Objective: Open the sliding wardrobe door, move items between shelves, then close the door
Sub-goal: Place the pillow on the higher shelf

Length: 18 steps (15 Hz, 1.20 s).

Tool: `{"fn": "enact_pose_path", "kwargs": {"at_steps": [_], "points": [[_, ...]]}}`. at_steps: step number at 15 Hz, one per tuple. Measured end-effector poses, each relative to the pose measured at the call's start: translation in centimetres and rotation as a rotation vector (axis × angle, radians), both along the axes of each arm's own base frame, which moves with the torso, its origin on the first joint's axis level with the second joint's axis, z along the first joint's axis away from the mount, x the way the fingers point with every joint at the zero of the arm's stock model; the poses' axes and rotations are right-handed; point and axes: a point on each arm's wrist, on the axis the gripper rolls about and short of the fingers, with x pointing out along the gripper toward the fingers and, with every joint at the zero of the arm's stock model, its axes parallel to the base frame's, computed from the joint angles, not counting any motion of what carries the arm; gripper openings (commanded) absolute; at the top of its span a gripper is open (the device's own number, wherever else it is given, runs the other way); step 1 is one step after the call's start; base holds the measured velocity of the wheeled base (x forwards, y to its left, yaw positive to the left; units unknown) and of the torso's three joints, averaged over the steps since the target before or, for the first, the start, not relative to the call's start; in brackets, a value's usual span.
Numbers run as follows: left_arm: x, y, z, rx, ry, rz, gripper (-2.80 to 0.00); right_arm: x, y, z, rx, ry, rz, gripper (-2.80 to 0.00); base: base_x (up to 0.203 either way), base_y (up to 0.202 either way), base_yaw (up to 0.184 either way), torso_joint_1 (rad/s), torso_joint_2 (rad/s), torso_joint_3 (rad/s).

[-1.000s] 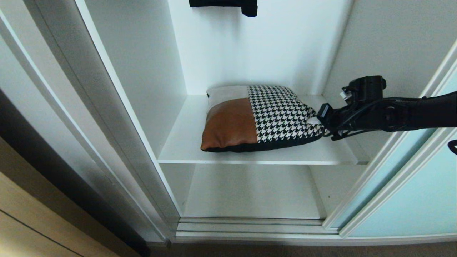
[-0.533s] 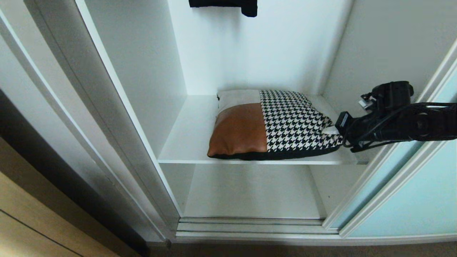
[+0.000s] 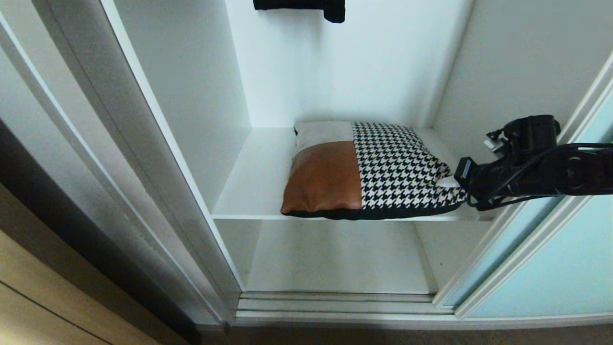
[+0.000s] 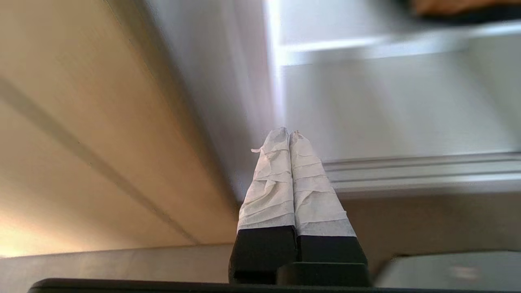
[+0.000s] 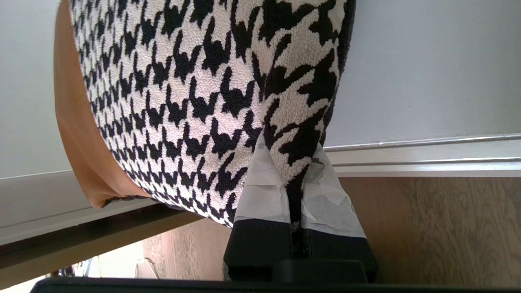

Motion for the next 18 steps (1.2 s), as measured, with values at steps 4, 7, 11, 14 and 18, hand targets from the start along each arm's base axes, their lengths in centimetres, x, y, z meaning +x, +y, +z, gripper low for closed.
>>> {"fn": "enact_pose_path", "kwargs": {"at_steps": [4, 7, 11, 14, 18], "points": [[7.0, -0.5, 6.4, -0.135, 0.199, -0.178, -2.8, -0.1, 0.3, -0.6, -0.001, 0.002, 0.009, -2.8, 0.0, 0.0, 0.0, 0.0, 0.0, 0.0], [13.9, -2.0, 7.3, -0.201, 0.404, -0.366, -2.8, 0.0, 0.5, -0.4, -0.004, -0.029, 0.013, -2.8, 0.0, 0.0, 0.0, 0.0, 0.0, 0.0], [22.3, -6.2, 6.3, -0.259, 0.557, -0.517, -2.8, 0.0, 0.6, -0.3, -0.004, -0.033, 0.015, -2.8, 0.0, 0.0, 0.0, 0.0, 0.0, 0.0], [26.7, -9.3, 4.4, -0.265, 0.608, -0.499, 0.0, 0.0, 0.6, -0.3, -0.004, -0.034, 0.016, -2.8, 0.0, 0.0, 0.0, 0.0, 0.0, 0.0], [31.3, -11.8, 1.7, -0.323, 0.576, -0.431, 0.0, -0.1, 0.6, -0.3, -0.003, -0.037, 0.016, -2.8, 0.0, 0.0, 0.0, 0.0, 0.0, 0.0]]}}
